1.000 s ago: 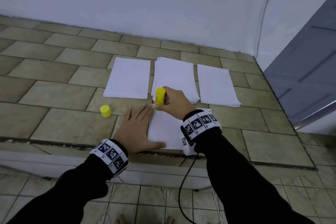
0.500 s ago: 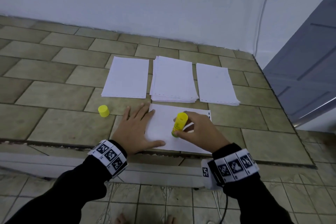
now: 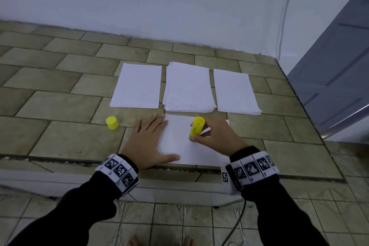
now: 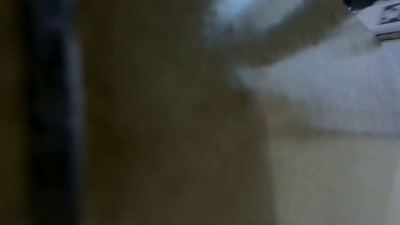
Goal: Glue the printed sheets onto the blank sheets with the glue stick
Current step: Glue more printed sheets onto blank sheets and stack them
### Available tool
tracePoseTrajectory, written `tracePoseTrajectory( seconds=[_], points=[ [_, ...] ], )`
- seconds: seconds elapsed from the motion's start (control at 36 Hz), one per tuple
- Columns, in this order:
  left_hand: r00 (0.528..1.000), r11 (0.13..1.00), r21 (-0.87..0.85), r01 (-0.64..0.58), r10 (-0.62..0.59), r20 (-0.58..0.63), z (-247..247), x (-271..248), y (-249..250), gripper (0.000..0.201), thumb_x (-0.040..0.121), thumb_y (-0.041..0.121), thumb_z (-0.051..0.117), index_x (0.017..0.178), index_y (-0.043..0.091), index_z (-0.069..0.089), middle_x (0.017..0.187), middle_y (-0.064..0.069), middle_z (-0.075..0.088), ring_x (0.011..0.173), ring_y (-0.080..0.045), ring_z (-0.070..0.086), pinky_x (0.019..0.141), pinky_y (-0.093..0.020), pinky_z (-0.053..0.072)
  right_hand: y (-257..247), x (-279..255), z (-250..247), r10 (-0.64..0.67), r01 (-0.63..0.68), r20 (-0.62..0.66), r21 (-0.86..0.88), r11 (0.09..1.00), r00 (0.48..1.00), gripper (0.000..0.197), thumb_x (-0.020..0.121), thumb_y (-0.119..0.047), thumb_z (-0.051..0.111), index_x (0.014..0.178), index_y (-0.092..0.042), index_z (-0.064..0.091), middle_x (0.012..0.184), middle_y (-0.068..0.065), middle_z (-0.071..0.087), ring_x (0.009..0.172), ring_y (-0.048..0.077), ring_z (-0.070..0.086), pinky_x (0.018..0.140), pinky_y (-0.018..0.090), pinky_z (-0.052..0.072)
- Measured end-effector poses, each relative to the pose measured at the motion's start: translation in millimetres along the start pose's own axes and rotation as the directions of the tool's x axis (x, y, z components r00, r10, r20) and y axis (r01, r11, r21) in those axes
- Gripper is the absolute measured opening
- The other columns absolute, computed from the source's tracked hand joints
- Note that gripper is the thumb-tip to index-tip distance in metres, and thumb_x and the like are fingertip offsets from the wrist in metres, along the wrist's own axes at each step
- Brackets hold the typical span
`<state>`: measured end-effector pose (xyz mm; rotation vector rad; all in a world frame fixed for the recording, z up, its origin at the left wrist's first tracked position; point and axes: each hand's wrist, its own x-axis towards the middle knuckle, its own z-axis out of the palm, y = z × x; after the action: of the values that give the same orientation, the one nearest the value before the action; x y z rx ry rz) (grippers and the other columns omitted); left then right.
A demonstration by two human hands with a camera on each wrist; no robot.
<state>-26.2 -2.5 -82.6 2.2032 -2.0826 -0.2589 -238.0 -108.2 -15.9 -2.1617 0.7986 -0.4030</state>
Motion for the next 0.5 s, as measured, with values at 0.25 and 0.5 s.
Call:
tracePoseTrajectory(
  seconds=[0.25, 0.5],
  points=[
    [1.000, 1.000, -0.008, 0.001, -0.001, 0.017, -1.9, 0.2, 0.6, 0.136, 0.049, 0.104, 0.003, 0.156, 0.020, 0.012, 0.164, 0.007, 0.003, 0.150, -0.011, -0.005, 0.120, -0.050, -0.007, 9.3, 50.1, -15.0, 0.113, -0.114, -0.018, -0.113, 0.987, 0.993, 0.019, 0.073, -0.014, 0.076, 0.078, -0.006, 0.059, 0.085, 0.009, 0.068, 0.084, 0.026, 0.064, 0.081, 0.047, 0.052],
    [1.000, 1.000, -0.019, 0.001, -0.001, 0.003, -1.1, -0.6, -0.6, 0.138, 0.049, 0.104, 0.002, 0.155, 0.016, 0.016, 0.164, 0.003, 0.005, 0.151, -0.011, -0.004, 0.121, -0.049, -0.006, 12.3, 35.2, -19.1, 0.148, -0.157, -0.108, -0.072, 0.985, 0.983, 0.017, 0.077, -0.014, 0.077, 0.085, -0.007, 0.064, 0.096, 0.005, 0.071, 0.089, 0.017, 0.065, 0.083, 0.029, 0.052]
  ],
)
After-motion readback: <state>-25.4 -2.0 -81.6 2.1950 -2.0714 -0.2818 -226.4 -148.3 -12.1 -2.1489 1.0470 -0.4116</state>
